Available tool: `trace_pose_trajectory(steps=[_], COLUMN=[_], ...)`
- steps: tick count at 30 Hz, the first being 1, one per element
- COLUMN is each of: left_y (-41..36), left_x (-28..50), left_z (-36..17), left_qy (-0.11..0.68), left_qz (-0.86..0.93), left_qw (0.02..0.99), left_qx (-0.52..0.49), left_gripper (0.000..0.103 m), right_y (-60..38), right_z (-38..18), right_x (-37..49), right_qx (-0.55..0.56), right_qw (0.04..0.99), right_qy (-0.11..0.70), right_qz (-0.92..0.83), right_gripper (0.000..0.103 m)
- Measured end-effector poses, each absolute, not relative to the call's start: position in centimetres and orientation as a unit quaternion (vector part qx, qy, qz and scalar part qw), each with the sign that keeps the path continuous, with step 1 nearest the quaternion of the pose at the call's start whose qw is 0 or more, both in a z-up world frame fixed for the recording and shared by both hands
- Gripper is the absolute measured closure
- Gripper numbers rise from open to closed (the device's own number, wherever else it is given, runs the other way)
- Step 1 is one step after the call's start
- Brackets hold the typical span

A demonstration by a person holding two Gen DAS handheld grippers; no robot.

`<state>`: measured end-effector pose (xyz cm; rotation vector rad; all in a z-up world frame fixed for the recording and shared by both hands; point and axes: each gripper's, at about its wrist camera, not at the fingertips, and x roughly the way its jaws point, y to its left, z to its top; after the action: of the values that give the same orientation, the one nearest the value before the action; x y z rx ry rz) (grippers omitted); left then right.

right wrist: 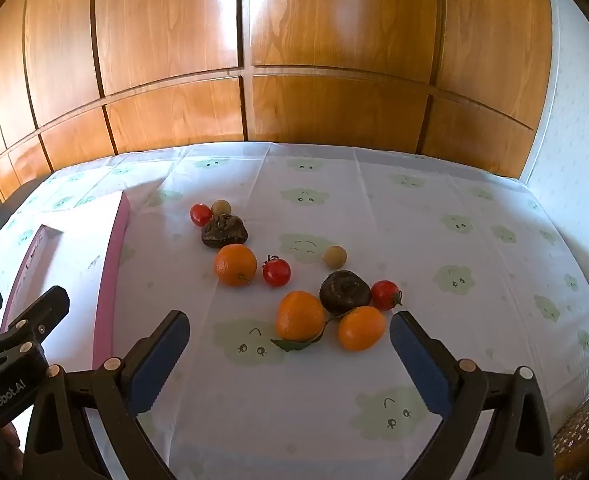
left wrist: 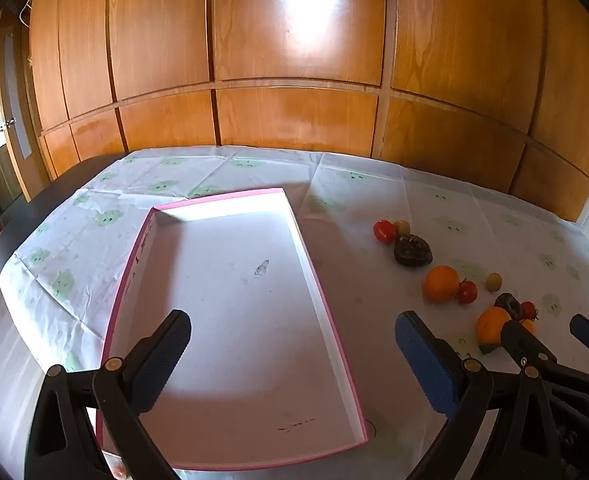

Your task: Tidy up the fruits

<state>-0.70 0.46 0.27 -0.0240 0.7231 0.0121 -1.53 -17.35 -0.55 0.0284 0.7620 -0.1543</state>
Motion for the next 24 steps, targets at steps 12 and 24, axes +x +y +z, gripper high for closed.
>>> trace_pose_trajectory(steps=[12,24], left_y=[0.47,0.56], left_x=[-1.03,-1.34], left_z=[0.48,0.77], left_qy=[0.351,0.347], left_qz=[0.005,0.004], left_qw=[0.936,0.938], left_qx=[-0.015,-0.018], left_gripper=[0.0,0.0], right_y=[-17.07,-17.09], right_z=[-0.22,0.16], right_x=[-1.79,-1.95], right_qx=[0.012,0.018], right_qw=[0.927,0.921], right_qy=[0.367,0.383], right_qz=[-0.077,-0.072], right_gripper=[0.001,0.002])
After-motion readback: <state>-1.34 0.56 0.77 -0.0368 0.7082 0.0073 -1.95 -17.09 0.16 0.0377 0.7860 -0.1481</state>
